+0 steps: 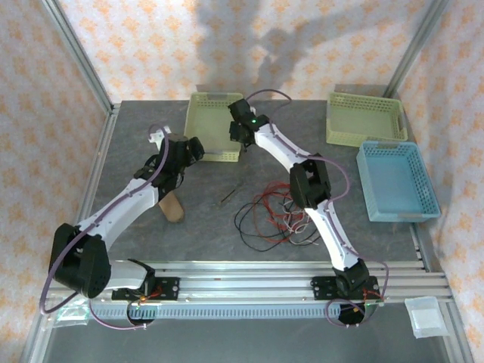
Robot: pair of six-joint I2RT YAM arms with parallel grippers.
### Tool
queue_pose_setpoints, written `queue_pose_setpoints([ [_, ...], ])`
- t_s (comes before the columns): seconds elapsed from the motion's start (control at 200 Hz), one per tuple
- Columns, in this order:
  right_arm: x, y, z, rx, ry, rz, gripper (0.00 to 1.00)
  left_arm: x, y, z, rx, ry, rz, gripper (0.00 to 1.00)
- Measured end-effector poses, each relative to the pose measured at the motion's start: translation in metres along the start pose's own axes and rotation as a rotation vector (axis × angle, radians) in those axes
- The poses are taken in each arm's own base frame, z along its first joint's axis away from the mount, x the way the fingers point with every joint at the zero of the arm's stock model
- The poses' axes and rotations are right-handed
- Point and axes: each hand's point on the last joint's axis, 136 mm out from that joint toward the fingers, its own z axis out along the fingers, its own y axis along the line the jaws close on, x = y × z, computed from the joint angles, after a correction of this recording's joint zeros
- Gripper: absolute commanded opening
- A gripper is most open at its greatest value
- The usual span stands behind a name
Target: Untangle the cables
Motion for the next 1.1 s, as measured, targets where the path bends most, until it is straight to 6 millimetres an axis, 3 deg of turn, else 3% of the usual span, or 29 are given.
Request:
queue_pose_setpoints([
  [0.14,0.002,-0.003,0.003,0.005,0.007,-0.007,0.53,-0.001,-0.010,0.003,0.040,0.008,0.011,1.00],
  [0.265,-0.014,-0.013,-0.010,0.016,-0.019,0.009,0.57,-0.001,-0.028,0.017,0.063,0.027,0.048,0.99],
  [0.386,-0.041,-0.046,-0.044,0.055,-0.061,0.046,0.57,0.004,-0.066,0.027,0.117,0.042,0.119,1.00],
  [0.486,-0.075,-0.087,-0.087,0.110,-0.139,0.104,0.57,0.011,-0.111,0.029,0.195,0.046,0.180,0.99],
  [0.586,-0.111,-0.141,-0.134,0.189,-0.243,0.182,0.57,0.024,-0.159,0.027,0.287,0.058,0.234,0.99],
  [0.711,-0.129,-0.210,-0.173,0.295,-0.320,0.274,0.57,0.048,-0.212,0.023,0.395,0.087,0.287,0.99],
  [0.876,-0.115,-0.288,-0.182,0.422,-0.303,0.381,0.59,0.081,-0.260,0.017,0.493,0.126,0.343,0.99],
  [1.101,-0.102,-0.359,-0.187,0.519,-0.280,0.553,0.61,0.115,-0.308,0.011,0.586,0.156,0.387,0.99],
])
